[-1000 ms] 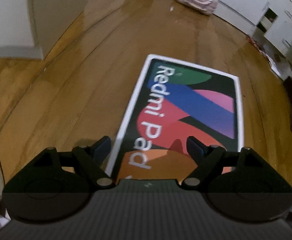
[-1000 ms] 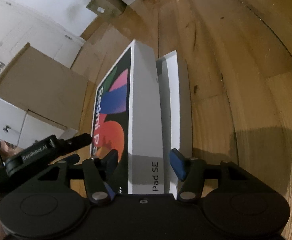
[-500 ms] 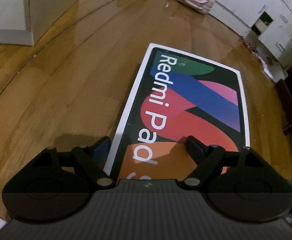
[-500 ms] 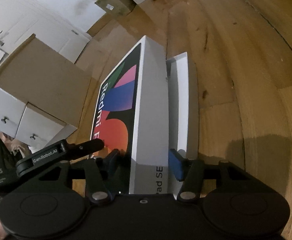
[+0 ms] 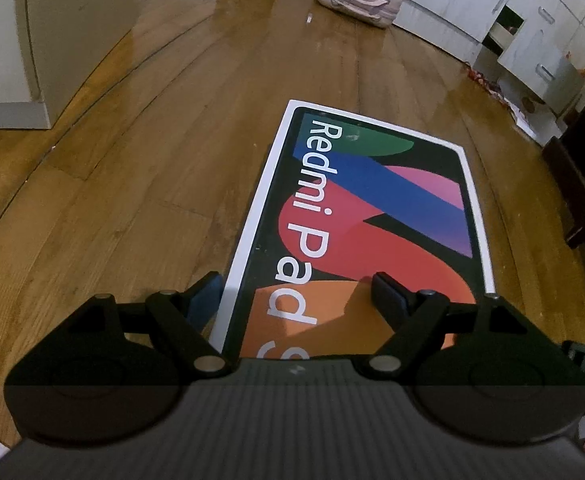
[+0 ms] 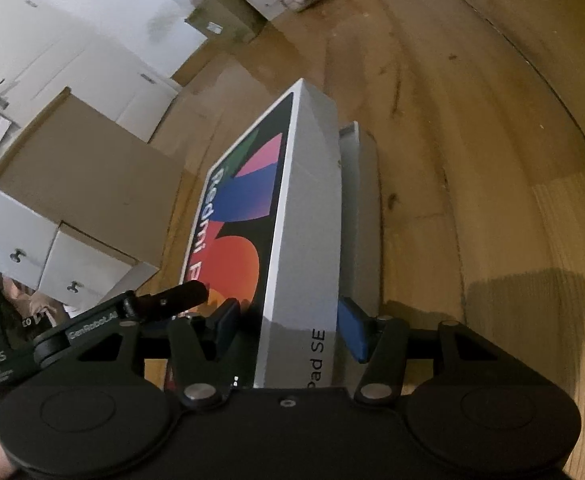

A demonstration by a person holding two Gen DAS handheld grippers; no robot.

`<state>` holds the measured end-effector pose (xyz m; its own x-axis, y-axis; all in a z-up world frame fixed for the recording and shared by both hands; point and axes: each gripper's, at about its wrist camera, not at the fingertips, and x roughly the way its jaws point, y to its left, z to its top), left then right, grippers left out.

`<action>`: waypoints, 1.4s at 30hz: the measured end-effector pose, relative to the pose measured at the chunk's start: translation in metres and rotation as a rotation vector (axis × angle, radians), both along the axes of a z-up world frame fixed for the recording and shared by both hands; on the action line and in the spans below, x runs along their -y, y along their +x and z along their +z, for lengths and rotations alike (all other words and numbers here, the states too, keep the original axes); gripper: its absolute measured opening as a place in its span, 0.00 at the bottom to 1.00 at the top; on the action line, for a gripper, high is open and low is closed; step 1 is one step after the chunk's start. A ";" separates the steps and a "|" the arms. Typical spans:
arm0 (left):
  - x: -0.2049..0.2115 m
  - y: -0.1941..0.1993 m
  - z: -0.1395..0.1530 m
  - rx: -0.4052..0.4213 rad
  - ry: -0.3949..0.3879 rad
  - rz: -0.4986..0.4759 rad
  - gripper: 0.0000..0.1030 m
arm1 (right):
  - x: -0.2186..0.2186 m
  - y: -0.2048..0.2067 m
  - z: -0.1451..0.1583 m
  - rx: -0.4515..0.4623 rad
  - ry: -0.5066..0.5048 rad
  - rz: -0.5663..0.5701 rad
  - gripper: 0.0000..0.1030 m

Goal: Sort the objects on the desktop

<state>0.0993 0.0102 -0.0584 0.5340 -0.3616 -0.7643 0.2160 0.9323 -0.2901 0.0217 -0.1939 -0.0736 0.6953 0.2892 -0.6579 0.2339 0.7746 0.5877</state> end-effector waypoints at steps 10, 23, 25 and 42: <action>0.010 -0.001 -0.003 -0.003 0.047 -0.016 0.78 | 0.003 -0.003 -0.008 -0.012 -0.009 -0.023 0.58; 0.007 0.007 -0.017 -0.084 -0.015 0.073 0.81 | 0.021 -0.014 -0.031 -0.056 0.084 -0.070 0.64; 0.006 0.009 -0.026 -0.131 -0.024 0.075 0.82 | 0.021 -0.014 -0.038 -0.078 0.103 -0.065 0.64; -0.001 0.003 -0.015 -0.116 -0.120 0.097 0.80 | 0.028 -0.019 -0.035 -0.091 0.143 -0.009 0.65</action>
